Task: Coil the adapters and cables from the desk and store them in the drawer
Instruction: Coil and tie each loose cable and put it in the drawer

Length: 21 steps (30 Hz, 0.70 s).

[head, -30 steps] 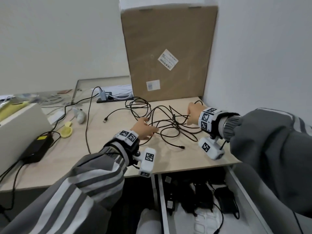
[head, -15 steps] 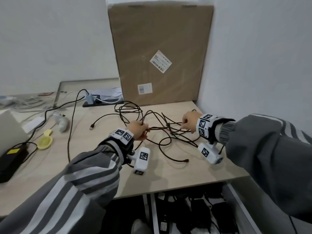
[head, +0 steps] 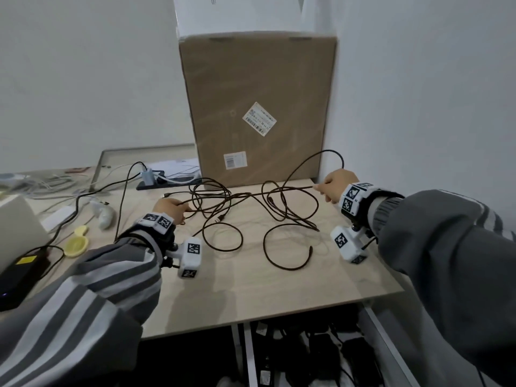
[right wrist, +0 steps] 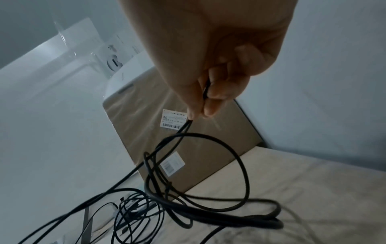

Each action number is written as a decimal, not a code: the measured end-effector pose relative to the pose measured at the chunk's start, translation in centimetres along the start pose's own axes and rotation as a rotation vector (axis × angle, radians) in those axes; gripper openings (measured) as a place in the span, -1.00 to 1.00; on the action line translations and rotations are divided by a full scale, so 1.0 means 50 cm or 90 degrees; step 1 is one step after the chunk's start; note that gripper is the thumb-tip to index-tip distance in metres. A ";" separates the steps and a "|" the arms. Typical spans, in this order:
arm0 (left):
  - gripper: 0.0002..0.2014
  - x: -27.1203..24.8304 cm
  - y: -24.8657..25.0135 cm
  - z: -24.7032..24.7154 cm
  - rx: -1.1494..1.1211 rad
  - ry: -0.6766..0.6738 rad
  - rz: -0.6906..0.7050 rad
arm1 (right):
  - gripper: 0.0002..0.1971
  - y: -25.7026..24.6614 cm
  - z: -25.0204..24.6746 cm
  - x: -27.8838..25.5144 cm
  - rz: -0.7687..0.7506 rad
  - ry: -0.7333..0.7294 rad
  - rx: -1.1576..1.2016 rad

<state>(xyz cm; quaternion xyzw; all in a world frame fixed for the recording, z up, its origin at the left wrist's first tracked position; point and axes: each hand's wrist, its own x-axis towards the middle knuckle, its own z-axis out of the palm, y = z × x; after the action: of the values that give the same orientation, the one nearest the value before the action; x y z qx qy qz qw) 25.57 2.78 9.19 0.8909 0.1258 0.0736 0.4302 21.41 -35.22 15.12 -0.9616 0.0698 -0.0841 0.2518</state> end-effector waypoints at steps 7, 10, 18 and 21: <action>-0.63 -0.053 0.005 -0.002 0.109 -0.077 -0.070 | -0.80 -0.016 0.009 -0.053 -0.117 0.006 0.019; -0.60 -0.100 0.040 -0.001 0.260 -0.073 -0.019 | -0.76 -0.038 0.021 -0.068 -0.164 -0.007 0.000; -0.79 -0.191 0.220 0.064 0.059 -0.166 0.072 | -0.86 -0.098 0.018 -0.090 -0.255 -0.017 -0.025; -0.74 -0.213 0.216 0.132 0.002 -0.323 -0.083 | -0.84 -0.096 0.009 -0.096 -0.259 -0.014 0.005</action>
<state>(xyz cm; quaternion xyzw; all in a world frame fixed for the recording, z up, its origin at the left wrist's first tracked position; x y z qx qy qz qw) 18.69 -11.69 13.36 0.8717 0.0712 -0.1802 0.4501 17.28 -30.01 16.50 -0.9557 -0.1290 -0.1233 0.2341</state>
